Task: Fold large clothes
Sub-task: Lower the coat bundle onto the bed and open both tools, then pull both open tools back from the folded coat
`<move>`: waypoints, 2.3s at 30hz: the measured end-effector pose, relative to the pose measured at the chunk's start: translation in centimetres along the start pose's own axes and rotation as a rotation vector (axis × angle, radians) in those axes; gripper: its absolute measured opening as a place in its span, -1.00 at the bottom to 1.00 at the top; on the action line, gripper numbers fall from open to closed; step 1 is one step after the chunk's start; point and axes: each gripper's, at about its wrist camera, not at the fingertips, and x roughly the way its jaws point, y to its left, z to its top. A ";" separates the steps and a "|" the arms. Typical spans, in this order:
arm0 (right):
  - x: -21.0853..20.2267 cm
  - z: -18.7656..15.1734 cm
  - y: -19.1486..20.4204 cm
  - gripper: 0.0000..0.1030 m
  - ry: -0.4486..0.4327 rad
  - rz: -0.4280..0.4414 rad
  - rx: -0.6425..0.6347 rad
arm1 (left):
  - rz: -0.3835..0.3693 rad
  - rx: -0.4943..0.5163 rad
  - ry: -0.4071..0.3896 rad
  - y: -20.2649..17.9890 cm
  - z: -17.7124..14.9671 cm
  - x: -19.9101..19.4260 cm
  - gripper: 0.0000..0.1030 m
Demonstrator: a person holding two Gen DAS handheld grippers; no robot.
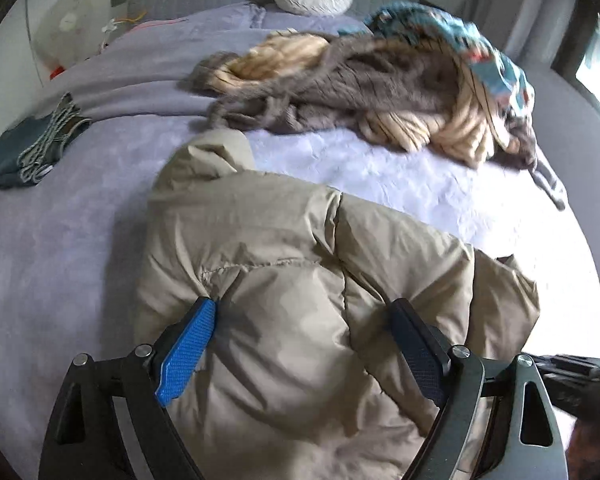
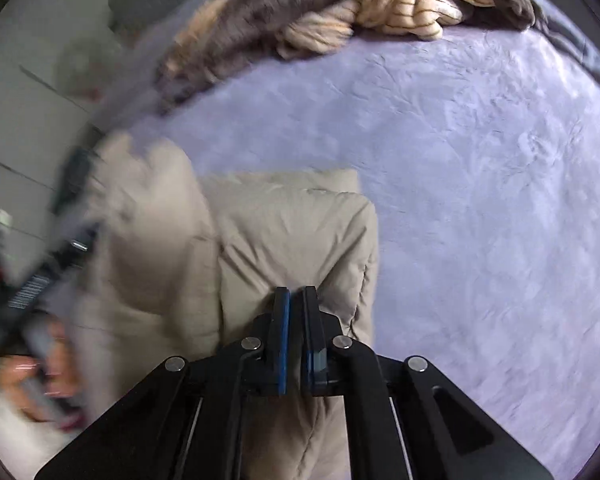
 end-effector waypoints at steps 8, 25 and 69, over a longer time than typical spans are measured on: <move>-0.1 -0.7 -2.9 -1.00 0.021 0.031 0.098 | 0.069 0.064 -0.001 -1.8 -1.0 0.9 0.73; -6.9 -6.3 5.7 -0.88 -0.043 0.169 -0.089 | 0.091 0.012 -0.067 4.8 -6.5 -10.1 0.73; -10.8 -18.0 7.4 -0.13 0.031 -0.095 0.014 | 0.014 -0.012 0.223 6.7 -18.3 -14.0 0.78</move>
